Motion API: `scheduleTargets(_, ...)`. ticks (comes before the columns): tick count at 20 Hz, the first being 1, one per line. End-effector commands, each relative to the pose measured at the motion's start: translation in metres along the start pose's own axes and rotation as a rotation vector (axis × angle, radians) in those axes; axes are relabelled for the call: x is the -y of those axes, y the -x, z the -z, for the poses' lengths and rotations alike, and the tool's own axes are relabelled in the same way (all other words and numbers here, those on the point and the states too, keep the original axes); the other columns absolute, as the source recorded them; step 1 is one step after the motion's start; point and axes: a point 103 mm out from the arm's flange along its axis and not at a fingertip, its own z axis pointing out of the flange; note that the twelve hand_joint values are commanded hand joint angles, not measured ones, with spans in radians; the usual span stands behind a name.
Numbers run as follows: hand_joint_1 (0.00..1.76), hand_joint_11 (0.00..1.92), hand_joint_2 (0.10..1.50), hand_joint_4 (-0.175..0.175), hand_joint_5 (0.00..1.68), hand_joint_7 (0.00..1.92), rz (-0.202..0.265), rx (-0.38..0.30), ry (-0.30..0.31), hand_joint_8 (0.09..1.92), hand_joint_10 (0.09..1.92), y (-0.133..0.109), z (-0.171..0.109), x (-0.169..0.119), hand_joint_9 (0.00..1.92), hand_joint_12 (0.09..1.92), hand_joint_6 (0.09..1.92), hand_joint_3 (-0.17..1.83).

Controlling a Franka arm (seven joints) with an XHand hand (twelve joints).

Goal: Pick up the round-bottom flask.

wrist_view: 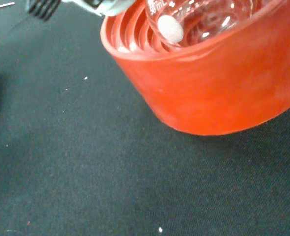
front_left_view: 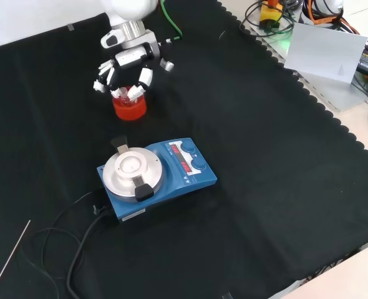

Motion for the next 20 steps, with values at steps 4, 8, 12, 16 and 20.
scheduleTargets(4, 1.04, 0.21, 0.84, 0.119, 0.99, 0.38, -0.009, 0.039, 0.107, 0.55, 0.55, -0.004, 0.012, 0.003, 0.57, 1.32, 1.12, 0.56)
scheduleTargets(8, 1.05, 0.24, 0.78, 0.11, 1.0, 0.42, -0.008, 0.038, 0.131, 0.55, 0.54, -0.011, 0.021, 0.004, 0.61, 1.32, 1.16, 0.69)
scheduleTargets(12, 1.06, 0.26, 0.77, 0.095, 1.0, 0.42, -0.007, 0.042, 0.137, 0.55, 0.54, -0.017, 0.036, 0.007, 0.62, 1.31, 1.16, 0.71)
scheduleTargets(16, 1.06, 0.26, 0.76, 0.09, 1.01, 0.43, -0.006, 0.039, 0.156, 0.55, 0.54, -0.023, 0.052, 0.014, 0.62, 1.31, 1.16, 0.72)
scheduleTargets(20, 1.07, 0.26, 0.76, 0.085, 1.01, 0.43, -0.004, 0.021, 0.167, 0.55, 0.54, -0.033, 0.069, 0.023, 0.62, 1.31, 1.15, 0.73)
